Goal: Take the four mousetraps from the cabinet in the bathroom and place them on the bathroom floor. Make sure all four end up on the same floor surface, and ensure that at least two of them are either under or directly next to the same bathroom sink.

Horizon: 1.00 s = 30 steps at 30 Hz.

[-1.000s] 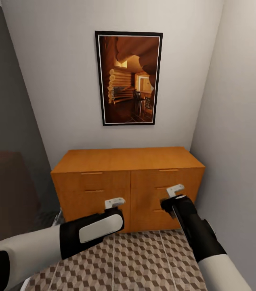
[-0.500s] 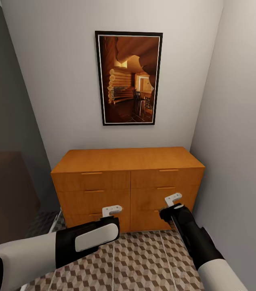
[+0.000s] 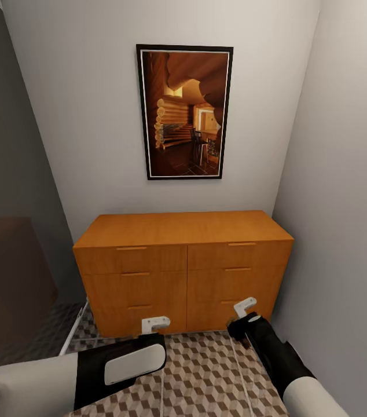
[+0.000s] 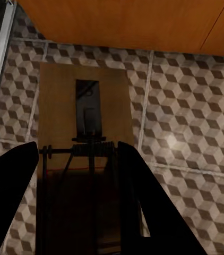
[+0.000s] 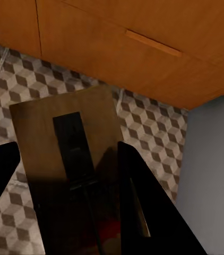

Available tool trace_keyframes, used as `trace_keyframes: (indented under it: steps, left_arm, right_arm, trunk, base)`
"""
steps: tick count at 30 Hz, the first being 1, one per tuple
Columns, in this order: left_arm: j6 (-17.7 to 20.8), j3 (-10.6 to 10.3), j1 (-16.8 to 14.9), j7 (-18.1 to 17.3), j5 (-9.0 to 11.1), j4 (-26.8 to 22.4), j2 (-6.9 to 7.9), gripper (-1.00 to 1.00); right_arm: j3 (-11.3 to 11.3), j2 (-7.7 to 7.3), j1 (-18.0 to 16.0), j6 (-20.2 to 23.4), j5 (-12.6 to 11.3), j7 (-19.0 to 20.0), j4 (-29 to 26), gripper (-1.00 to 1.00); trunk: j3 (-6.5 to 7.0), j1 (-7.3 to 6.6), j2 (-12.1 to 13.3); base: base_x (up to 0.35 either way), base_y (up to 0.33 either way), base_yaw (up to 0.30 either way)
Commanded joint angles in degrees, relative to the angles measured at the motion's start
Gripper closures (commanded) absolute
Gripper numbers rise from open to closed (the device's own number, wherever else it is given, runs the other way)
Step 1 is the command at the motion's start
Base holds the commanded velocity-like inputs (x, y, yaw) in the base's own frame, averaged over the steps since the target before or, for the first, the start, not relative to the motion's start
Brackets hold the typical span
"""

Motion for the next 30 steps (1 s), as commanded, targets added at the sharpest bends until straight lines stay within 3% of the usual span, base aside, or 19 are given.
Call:
trace_keyframes:
  steps: [1, 5, 6, 10, 12, 17, 20, 27, 30]
  left_arm:
    - [0.5, -0.2, 0.2, -0.9, 0.0, 0.5, 0.04, 1.0]
    - [0.4, -1.2, 1.7, -5.1, 0.0, 3.9, -0.14, 1.0]
    - [0.3, -1.8, 2.2, -8.3, 0.0, 7.5, -0.41, 1.0]
    - [0.2, -2.9, 2.4, -14.1, 0.1, 12.1, -0.53, 1.0]
    - [0.2, -4.1, 2.5, -19.7, 0.2, 16.0, -0.56, 1.0]
    - [-2.0, -4.7, 3.8, -23.1, 0.2, 19.5, -0.5, 1.0]
    - [-4.0, -4.8, 5.1, -25.2, 0.3, 22.6, -0.58, 1.0]
    - [-4.6, -4.8, 9.5, -35.4, 0.3, 36.2, -3.95, 1.0]
    - [-4.6, -4.8, 11.1, -38.7, 0.3, 40.5, -4.71, 1.0]
  right_arm:
    - [0.0, 0.0, 0.0, -0.2, 0.6, 0.4, 1.0, 1.0]
    - [0.0, 0.06, 0.0, -3.0, 0.7, 0.2, 4.6, 1.0]
    - [0.0, 0.13, 0.0, -5.6, 0.7, 0.1, 6.8, 1.0]
    - [0.0, 0.24, 0.0, -7.2, 0.7, 0.1, 8.8, 1.0]
    - [0.0, 0.26, 0.0, -7.8, 0.7, 0.1, 10.0, 1.0]
    - [0.0, 0.3, 0.0, -15.6, 0.6, 0.1, 15.9, 1.0]
    - [0.0, 0.3, 0.0, -17.9, 0.7, 0.1, 18.9, 1.0]
    - [0.0, 0.24, 0.0, -18.8, 0.6, -0.2, 22.4, 1.0]
    - [-0.1, 0.16, 0.0, -21.6, 0.6, -2.4, 25.4, 1.0]
  trunk:
    - [-0.07, 0.0, 0.0]
    - [-0.07, 0.0, 0.0]
    - [-0.07, 0.0, 0.0]
    - [-0.07, 0.0, 0.0]
    - [-0.07, 0.0, 0.0]
    - [-0.07, 0.0, 0.0]
    - [-0.07, 0.0, 0.0]
    - [-0.07, 0.0, 0.0]
    - [-0.07, 0.0, 0.0]
  base:
    - [0.0, 0.0, 0.0]
    - [0.0, 0.0, 0.0]
    - [0.0, 0.0, 0.0]
    - [0.0, 0.0, 0.0]
    - [0.0, 0.0, 0.0]
    - [0.0, 0.0, 0.0]
    - [0.0, 0.0, 0.0]
    - [0.0, 0.0, 0.0]
    - [0.0, 0.0, 0.0]
